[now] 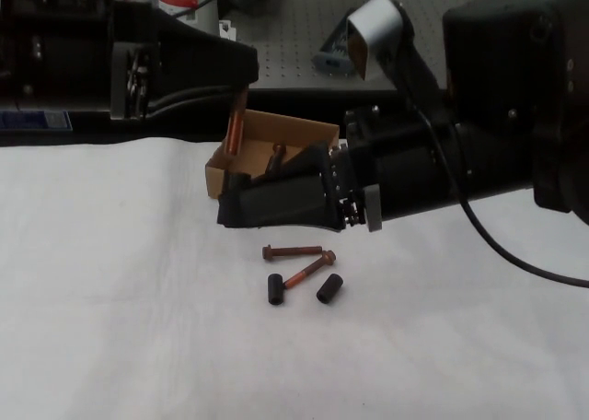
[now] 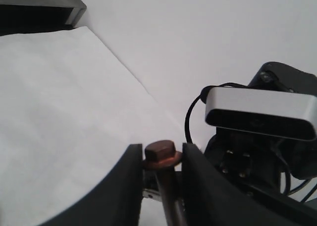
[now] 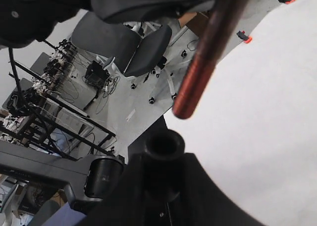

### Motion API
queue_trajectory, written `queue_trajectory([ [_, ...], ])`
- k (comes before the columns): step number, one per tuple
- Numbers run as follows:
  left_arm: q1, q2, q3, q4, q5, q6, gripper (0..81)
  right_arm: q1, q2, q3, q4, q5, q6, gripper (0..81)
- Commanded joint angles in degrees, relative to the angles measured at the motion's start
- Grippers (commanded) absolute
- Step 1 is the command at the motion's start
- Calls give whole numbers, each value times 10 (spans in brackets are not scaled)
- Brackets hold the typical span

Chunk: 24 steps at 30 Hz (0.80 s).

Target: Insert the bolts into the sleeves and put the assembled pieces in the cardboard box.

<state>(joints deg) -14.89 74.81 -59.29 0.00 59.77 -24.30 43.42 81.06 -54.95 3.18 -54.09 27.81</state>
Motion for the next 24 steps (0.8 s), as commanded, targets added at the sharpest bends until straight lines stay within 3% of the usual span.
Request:
queue_trajectory([
  [1, -7, -8, 0, 0, 11, 3, 7, 1, 3, -7, -7, -11, -4, 29],
  [24, -24, -8, 0, 19, 9, 37, 7, 1, -2, -7, -10, -22, 5, 29],
])
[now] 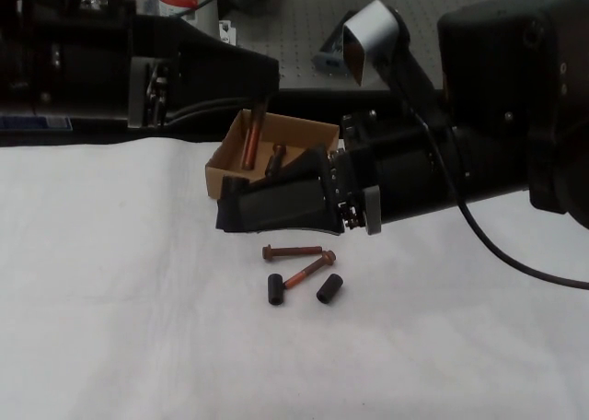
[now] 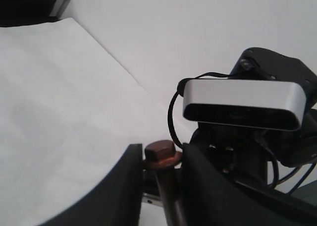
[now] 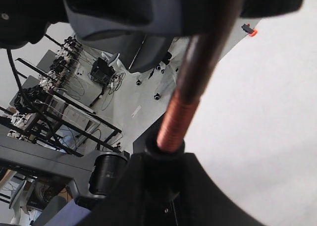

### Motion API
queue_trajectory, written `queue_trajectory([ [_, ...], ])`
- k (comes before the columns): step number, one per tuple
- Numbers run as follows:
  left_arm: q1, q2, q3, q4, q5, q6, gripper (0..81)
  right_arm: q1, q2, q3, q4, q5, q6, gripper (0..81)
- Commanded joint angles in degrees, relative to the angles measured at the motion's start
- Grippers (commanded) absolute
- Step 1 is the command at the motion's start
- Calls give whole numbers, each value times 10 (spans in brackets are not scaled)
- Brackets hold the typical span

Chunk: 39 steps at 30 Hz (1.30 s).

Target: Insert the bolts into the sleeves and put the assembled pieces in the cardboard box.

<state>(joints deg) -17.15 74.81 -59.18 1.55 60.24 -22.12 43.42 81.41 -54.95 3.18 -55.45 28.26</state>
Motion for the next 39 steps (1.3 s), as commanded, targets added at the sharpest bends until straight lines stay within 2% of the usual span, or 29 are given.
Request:
queue_trajectory([
  [1, -2, -8, -1, 12, 4, 21, 7, 1, -5, -7, -10, -9, 0, 29],
  [9, -2, -8, -1, 49, 4, 46, 7, 1, -5, -7, -10, -11, 0, 29],
  [24, -2, -8, -1, 49, 4, 41, 7, -31, -5, -7, -10, -10, 0, 29],
  [32, -2, -8, -1, 53, 5, 41, 7, -33, -5, -7, -10, -22, 0, 29],
  [39, -2, -8, -1, 53, 7, 41, 7, -34, -5, -7, -10, -71, -28, 29],
])
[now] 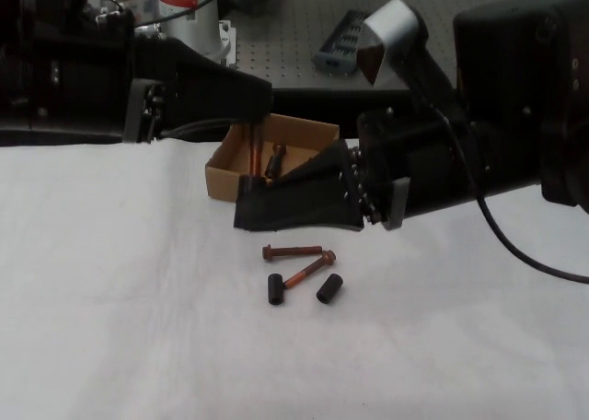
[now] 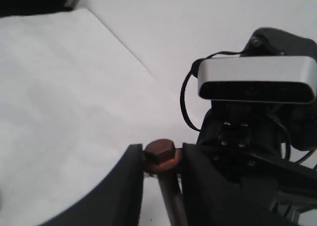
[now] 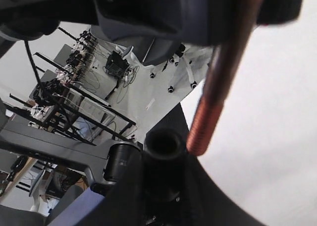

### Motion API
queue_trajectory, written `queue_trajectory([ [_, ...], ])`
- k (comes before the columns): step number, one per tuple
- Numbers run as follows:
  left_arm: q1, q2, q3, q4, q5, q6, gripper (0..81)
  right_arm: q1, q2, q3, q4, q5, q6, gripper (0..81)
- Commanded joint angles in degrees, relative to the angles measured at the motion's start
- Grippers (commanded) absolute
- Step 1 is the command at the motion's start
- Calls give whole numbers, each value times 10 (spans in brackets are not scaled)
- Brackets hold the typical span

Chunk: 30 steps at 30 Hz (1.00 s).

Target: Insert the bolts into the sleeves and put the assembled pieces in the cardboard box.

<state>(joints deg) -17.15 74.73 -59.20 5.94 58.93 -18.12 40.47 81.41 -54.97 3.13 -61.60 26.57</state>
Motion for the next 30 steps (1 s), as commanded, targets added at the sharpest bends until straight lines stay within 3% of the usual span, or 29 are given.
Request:
queue_trajectory([
  [1, -2, -7, -1, 9, 20, 1, 7, -5, -5, -7, -10, -9, -21, 29],
  [17, -2, -7, -1, 4, 17, 1, 7, 9, -2, -7, 110, 0, -99, 29],
  [30, -2, -7, -1, 4, 35, -14, 7, 10, -2, -7, 101, 6, -99, 29],
])
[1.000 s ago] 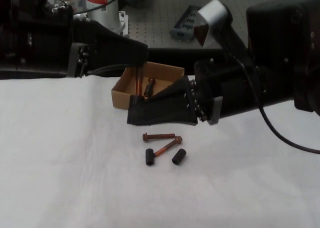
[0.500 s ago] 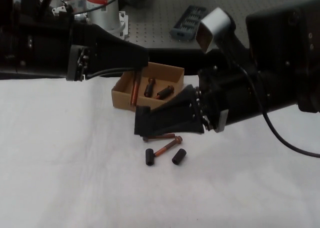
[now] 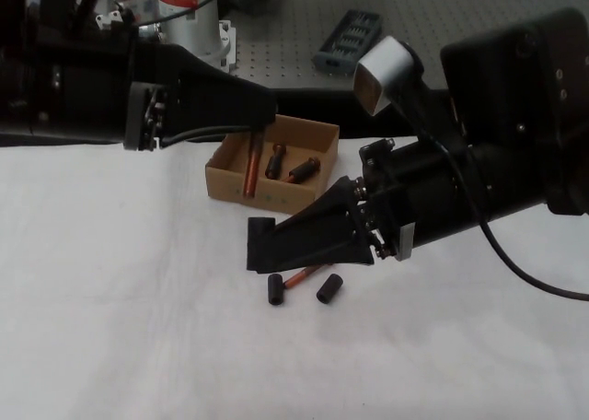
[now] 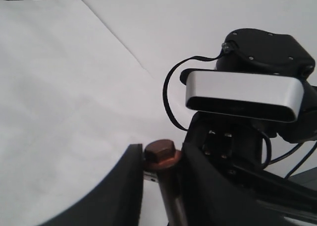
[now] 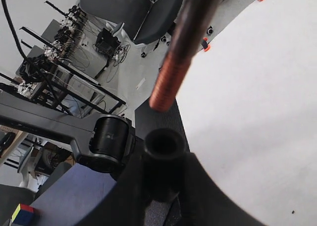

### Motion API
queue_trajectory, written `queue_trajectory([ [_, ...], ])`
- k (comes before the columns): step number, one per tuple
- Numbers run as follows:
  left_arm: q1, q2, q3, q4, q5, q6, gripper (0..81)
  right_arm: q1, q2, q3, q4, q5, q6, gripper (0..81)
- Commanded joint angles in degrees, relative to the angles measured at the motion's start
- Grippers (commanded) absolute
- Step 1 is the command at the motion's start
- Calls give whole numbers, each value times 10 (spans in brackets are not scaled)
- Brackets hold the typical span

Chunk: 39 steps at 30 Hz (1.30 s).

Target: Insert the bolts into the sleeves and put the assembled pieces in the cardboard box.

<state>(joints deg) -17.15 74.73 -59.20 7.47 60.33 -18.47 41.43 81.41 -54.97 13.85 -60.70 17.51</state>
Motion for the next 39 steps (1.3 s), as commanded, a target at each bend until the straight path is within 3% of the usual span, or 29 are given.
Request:
queue_trajectory([
  [1, -2, -7, -1, -11, 21, -10, 7, 1, -2, -7, -7, -3, -9, 29],
  [39, -2, -7, -1, -2, 21, -21, 7, 1, -2, -7, -89, -3, 53, 29],
])
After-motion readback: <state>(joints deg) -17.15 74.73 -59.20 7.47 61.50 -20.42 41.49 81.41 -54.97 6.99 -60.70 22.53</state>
